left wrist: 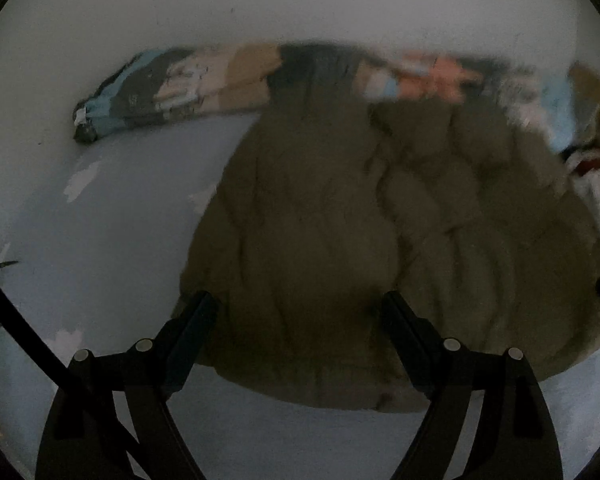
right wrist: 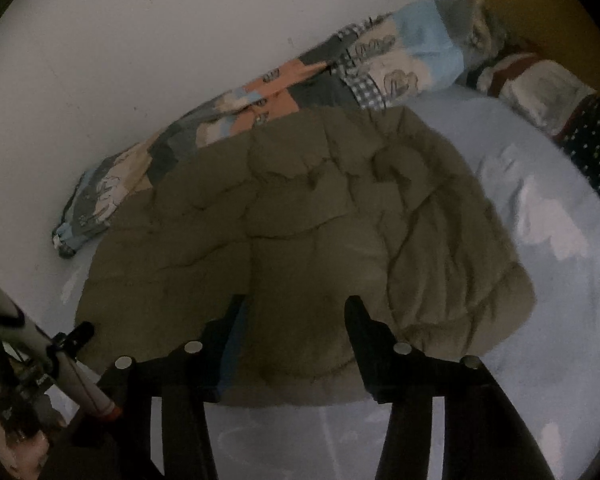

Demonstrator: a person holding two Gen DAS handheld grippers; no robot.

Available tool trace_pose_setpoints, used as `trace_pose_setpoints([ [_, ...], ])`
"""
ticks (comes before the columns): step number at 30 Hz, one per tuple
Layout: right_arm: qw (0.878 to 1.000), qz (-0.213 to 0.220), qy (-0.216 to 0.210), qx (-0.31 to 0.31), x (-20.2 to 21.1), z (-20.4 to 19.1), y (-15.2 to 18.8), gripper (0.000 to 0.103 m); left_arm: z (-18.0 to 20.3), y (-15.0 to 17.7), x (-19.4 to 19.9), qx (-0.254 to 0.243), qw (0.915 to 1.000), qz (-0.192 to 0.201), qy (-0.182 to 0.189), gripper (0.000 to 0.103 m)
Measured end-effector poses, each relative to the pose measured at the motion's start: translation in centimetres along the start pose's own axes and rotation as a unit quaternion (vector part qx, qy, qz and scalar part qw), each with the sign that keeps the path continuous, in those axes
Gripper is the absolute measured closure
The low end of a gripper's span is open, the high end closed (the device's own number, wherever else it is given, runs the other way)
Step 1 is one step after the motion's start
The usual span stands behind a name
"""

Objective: Fold large clothes
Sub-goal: 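Open both grippers and press the folded olive jacket flat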

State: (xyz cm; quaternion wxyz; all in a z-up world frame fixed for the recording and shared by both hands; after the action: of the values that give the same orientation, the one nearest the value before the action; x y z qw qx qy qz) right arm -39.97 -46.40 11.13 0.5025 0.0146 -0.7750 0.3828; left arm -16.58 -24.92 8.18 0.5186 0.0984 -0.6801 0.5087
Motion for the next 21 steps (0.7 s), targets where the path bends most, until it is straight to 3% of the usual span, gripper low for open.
trace_pose_setpoints([
  [6, 0.999, -0.041, 0.015, -0.021, -4.6, 0.8, 0.8, 0.05, -0.7, 0.5, -2.5, 0.006, 0.9992, -0.039, -0.004, 0.013],
  [11, 0.997, -0.072, 0.027, 0.009, -7.1, 0.8, 1.6, 0.05, -2.1, 0.8, -4.4, 0.055, 0.9951, -0.074, 0.036, 0.01],
  [14, 0.997, -0.08, 0.017, 0.003, -7.4, 1.2, 1.5, 0.05, -1.9, 0.2, -3.0, 0.056, 0.9963, -0.057, 0.033, 0.01],
  [18, 0.997, -0.073, -0.006, -0.034, -5.3, 1.9, 0.4, 0.049, -2.7, -1.2, 0.5, 0.097, 0.992, -0.008, 0.08, 0.01],
  [20, 0.996, -0.052, -0.037, -0.059, -3.3, 2.5, -0.9, 0.049, -3.9, -1.7, 1.8, 0.111, 0.9908, 0.013, 0.075, 0.01],
  [21, 0.997, -0.034, -0.028, -0.061, -2.3, 3.2, -1.7, 0.049, -4.4, -1.7, 1.9, 0.114, 0.9908, 0.013, 0.072, 0.01],
])
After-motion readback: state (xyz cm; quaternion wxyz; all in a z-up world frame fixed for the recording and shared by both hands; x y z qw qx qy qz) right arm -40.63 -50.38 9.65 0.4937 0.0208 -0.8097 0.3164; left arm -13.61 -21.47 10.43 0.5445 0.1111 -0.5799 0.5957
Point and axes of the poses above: each gripper's, at about its wrist camera, not at the fingertips, and x roughly against the way its jaws point, z to its right, y to its underside, the point moved 6 cm from there along -x, roughly the way its jaws point, and after that the axes turned 9 degrees about y, right-handed, at the moved point
